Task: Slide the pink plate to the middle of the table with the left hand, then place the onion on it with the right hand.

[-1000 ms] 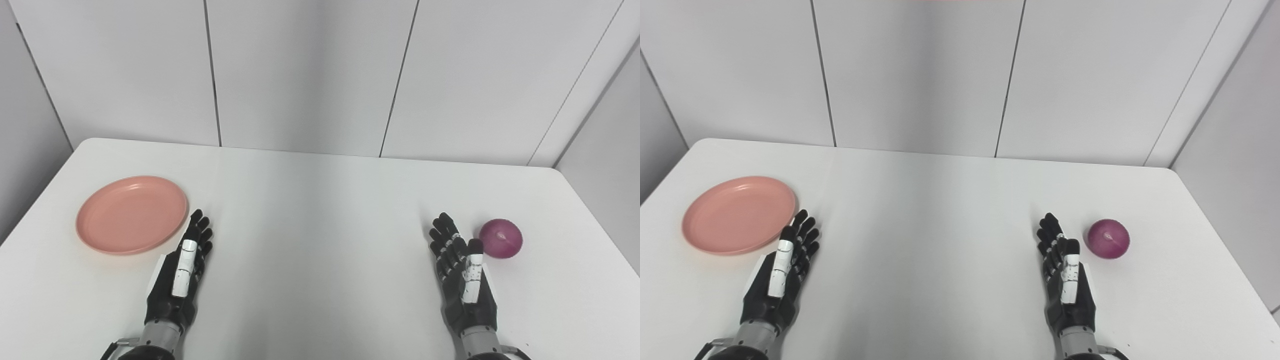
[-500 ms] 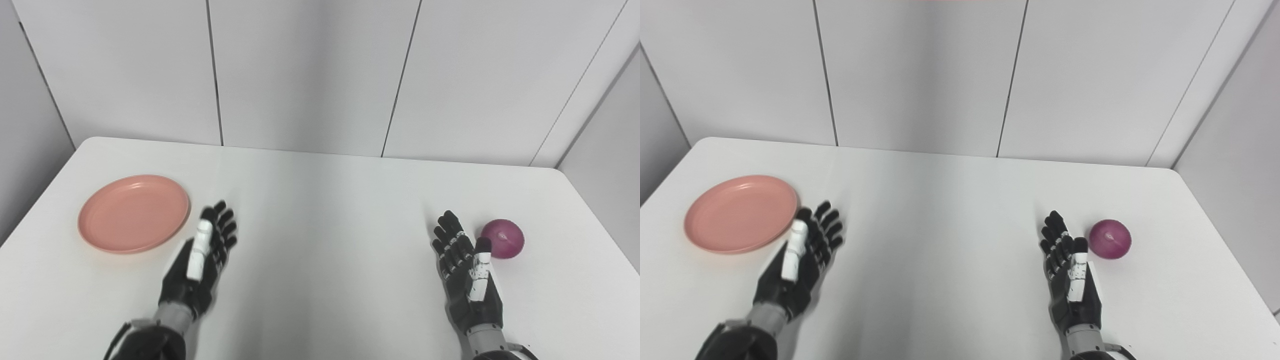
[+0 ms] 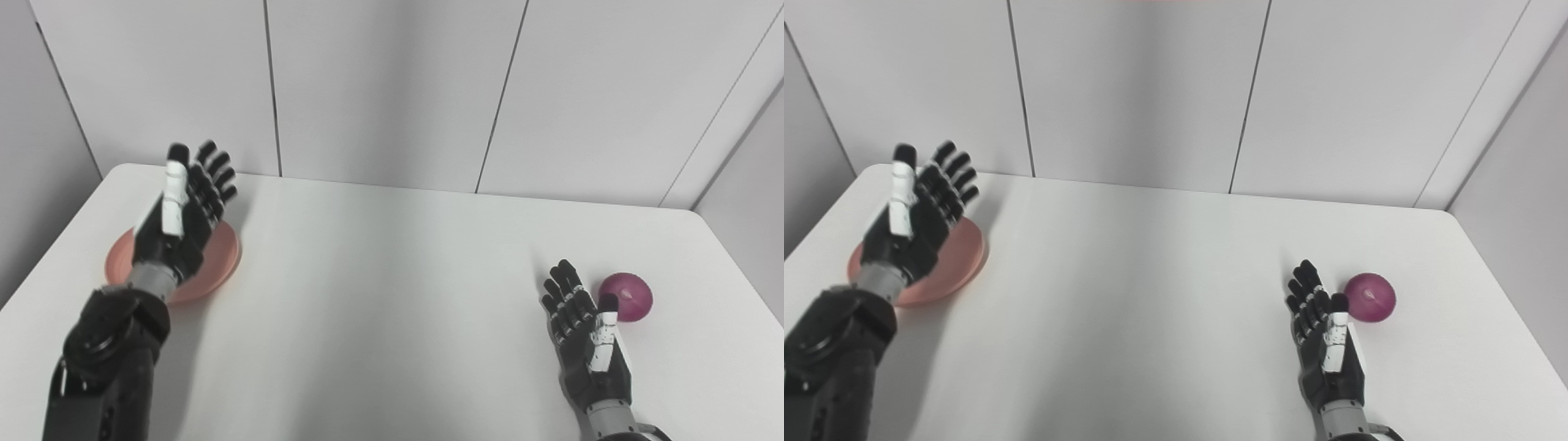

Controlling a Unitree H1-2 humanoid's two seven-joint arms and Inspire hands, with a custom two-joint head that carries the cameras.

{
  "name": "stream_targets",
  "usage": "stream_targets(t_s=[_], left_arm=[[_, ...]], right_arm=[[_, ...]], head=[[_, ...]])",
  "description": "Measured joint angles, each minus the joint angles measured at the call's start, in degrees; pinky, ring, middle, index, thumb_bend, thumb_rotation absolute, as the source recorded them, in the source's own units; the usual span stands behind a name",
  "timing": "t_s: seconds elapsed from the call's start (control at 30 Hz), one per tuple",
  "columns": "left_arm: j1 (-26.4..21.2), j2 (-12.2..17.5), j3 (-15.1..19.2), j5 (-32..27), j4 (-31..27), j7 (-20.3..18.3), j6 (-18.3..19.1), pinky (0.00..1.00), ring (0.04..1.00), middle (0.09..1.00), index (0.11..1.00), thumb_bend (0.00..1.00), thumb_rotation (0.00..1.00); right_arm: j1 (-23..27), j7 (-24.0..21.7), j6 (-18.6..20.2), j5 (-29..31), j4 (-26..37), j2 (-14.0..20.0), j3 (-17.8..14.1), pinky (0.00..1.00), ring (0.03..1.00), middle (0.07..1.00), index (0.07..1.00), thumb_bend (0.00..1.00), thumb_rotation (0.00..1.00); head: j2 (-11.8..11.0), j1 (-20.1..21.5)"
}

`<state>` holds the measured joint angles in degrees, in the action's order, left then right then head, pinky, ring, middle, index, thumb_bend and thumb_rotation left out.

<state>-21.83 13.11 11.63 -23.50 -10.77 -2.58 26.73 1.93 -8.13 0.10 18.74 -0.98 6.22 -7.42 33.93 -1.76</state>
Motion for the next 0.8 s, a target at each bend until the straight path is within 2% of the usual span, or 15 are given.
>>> stream_targets(t_s=[0.17, 0.3, 0.33, 0.4, 0.53, 0.67, 0.8], left_arm=[[-3.2, 2.8, 1.9, -0.1, 5.0, -0.7, 0.0, 0.95, 0.927, 0.946, 0.975, 0.96, 0.93], [-4.5, 5.6, 3.6, 1.2, 10.3, -0.9, -1.8, 0.94, 0.92, 0.948, 0.966, 0.97, 0.96], [-4.9, 6.2, 4.1, 1.4, 11.9, -1.0, -2.8, 0.93, 0.913, 0.941, 0.954, 0.97, 0.97], [-5.9, 7.8, 5.3, 2.3, 15.4, -1.2, -5.0, 0.98, 0.944, 0.946, 0.954, 0.98, 0.99], [-7.8, 11.2, 6.3, 3.5, 23.9, -3.0, -11.2, 1.0, 0.973, 0.956, 0.952, 0.99, 1.0], [-8.9, 13.7, 6.5, 5.2, 29.9, -3.4, -15.3, 0.97, 0.939, 0.931, 0.939, 1.0, 1.0], [-9.6, 14.8, 6.7, 6.8, 34.8, -3.2, -18.3, 0.94, 0.918, 0.915, 0.919, 1.0, 0.98]], right_arm=[[0.5, -0.1, 0.0, 0.0, -0.6, 0.1, -0.1, 1.0, 0.989, 0.966, 0.972, 0.91, 1.0], [0.5, -0.2, 0.0, -0.1, -0.7, 0.5, -0.3, 1.0, 0.992, 0.961, 0.967, 0.92, 1.0], [0.5, -0.2, 0.0, -0.2, -0.7, 0.6, -0.3, 1.0, 0.992, 0.958, 0.965, 0.92, 1.0], [0.7, -0.2, 0.0, -0.3, -0.9, 0.6, -0.3, 1.0, 0.994, 0.959, 0.969, 0.93, 1.0], [0.9, -0.2, -0.2, -0.4, -1.4, 0.7, -0.3, 1.0, 0.996, 0.96, 0.968, 0.92, 1.0], [0.9, -0.3, -0.2, -0.5, -1.4, 0.7, -0.5, 1.0, 0.994, 0.961, 0.968, 0.91, 1.0], [0.8, -0.3, -0.3, -0.5, -1.4, 0.7, -0.6, 1.0, 0.989, 0.961, 0.968, 0.91, 1.0]], head=[[-0.4, -0.6], [-0.9, -0.9], [-1.0, -0.9], [-1.1, -0.9], [-1.0, -0.9], [-1.0, -0.9], [-0.8, -0.9]])
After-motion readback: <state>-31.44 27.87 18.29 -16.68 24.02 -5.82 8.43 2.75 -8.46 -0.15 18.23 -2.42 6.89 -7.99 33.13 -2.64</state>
